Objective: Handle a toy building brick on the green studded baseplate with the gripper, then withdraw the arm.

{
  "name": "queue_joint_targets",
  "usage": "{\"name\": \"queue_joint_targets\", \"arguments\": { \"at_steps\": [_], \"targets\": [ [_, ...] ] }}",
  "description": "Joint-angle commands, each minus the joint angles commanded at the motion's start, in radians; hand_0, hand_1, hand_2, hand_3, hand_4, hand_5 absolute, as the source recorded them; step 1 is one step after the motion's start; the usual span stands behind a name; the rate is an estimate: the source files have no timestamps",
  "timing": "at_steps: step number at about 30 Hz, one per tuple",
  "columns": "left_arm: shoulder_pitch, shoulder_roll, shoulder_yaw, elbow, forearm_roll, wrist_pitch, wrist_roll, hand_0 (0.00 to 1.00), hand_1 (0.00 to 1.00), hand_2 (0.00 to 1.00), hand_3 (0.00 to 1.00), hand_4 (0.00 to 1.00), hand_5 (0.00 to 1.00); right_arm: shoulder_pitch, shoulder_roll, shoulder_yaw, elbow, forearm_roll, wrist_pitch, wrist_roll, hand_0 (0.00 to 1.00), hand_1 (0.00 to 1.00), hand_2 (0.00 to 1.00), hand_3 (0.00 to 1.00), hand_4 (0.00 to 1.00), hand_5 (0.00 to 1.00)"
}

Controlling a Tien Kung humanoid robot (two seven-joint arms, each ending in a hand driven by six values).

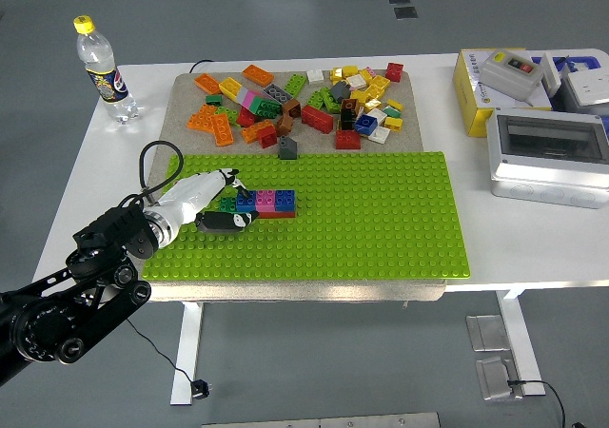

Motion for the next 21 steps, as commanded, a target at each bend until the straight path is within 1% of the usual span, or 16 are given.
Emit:
{"name": "queue_joint_targets", "arguments": {
  "at_steps": [15, 21],
  "targets": [
    [0.013, 0.025, -0.061, -0.047, -0.064, -0.001, -0.009, 0.998, 0.959, 0.968, 0.655, 0.717, 0.571, -0.004, 0.003, -0.014, -0.004, 0.011, -0.001, -0.001, 0.716, 0.694, 0.749, 0.721, 0.541, 0.732],
    [0.027, 0.038, -0.103, -0.084, -0.066, 0.001, -0.012, 0.998, 0.959, 0.965, 0.657, 0.716, 0.570, -0.009, 0.011, -0.036, -0.010, 0.030, -0.007, 0.000, 0.716, 0.696, 0.749, 0.721, 0.541, 0.733]
  ]
}}
